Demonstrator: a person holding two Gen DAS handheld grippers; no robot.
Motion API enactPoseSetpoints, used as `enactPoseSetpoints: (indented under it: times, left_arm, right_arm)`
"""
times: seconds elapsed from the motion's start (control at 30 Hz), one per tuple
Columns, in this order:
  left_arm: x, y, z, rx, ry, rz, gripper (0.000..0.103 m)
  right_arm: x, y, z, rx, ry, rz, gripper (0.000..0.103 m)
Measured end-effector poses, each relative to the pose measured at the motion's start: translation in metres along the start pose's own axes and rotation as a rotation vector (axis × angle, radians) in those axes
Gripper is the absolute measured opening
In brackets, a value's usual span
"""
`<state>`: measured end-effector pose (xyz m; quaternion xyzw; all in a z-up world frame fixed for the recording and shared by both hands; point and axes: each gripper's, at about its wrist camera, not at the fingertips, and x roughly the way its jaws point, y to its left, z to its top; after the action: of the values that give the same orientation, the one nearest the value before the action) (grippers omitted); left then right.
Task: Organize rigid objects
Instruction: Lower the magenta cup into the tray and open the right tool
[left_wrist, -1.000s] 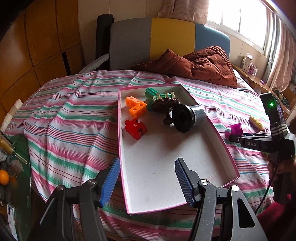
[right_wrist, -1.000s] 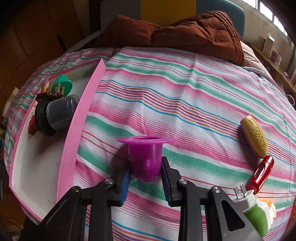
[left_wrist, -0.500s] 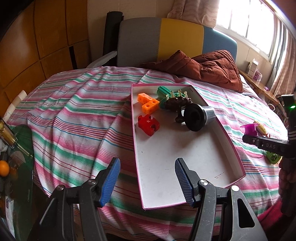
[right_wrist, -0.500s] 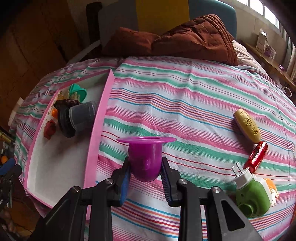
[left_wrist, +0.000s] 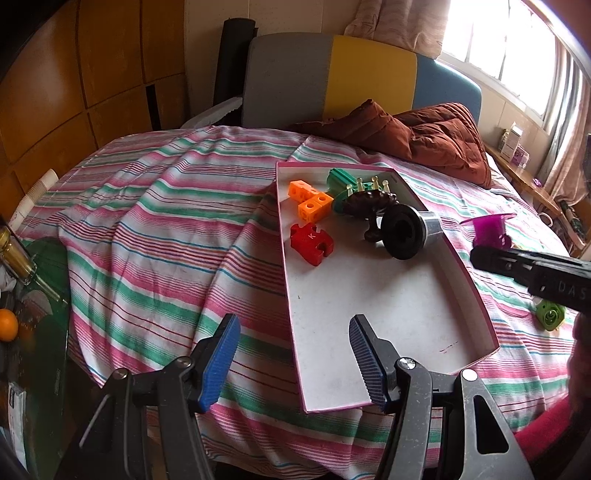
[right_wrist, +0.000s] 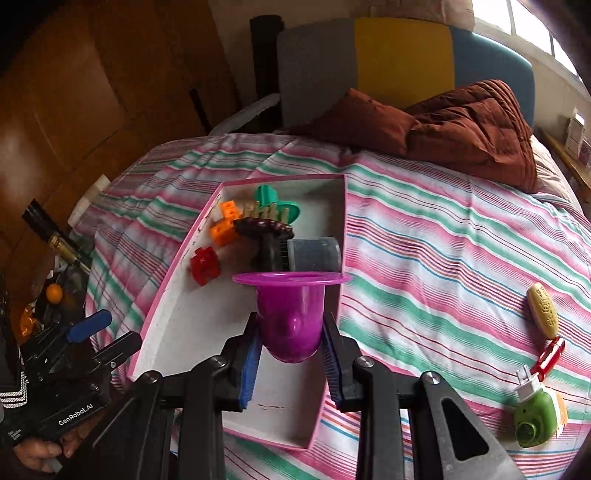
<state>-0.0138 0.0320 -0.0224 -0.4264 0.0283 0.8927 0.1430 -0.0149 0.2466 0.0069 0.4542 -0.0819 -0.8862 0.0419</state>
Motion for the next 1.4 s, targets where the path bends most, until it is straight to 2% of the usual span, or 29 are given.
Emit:
enactPoseSetpoints:
  times: [0.27, 0.57, 0.77, 0.87, 1.1, 1.4]
  left_arm:
    - [0.002, 0.014, -0.002, -0.036, 0.011, 0.004, 0.062]
    - [0.002, 0.045, -0.005, -0.111, 0.01, 0.052, 0.062]
    - [0.004, 0.06, -0.009, -0.138, 0.019, 0.07, 0.062]
    - [0.006, 0.061, -0.011, -0.138, 0.025, 0.071, 0.062]
    - [0.006, 0.06, -0.012, -0.134, 0.027, 0.074, 0.062]
    - [0.005, 0.056, -0.013, -0.13, 0.025, 0.072, 0.062]
  right_arm:
    - [0.027, 0.036, 0.0, -0.047, 0.056, 0.067, 0.03]
    - [0.062, 0.064, 0.015, -0.045, 0.113, 0.111, 0.03]
    - [0.092, 0.083, 0.025, -0.065, 0.189, 0.129, 0.03]
    - [0.106, 0.085, 0.028, -0.034, 0.229, 0.157, 0.031]
    - [0.116, 0.084, 0.027, 0.021, 0.238, 0.166, 0.032]
    - [0.101, 0.078, 0.026, 0.055, 0.213, 0.179, 0.037]
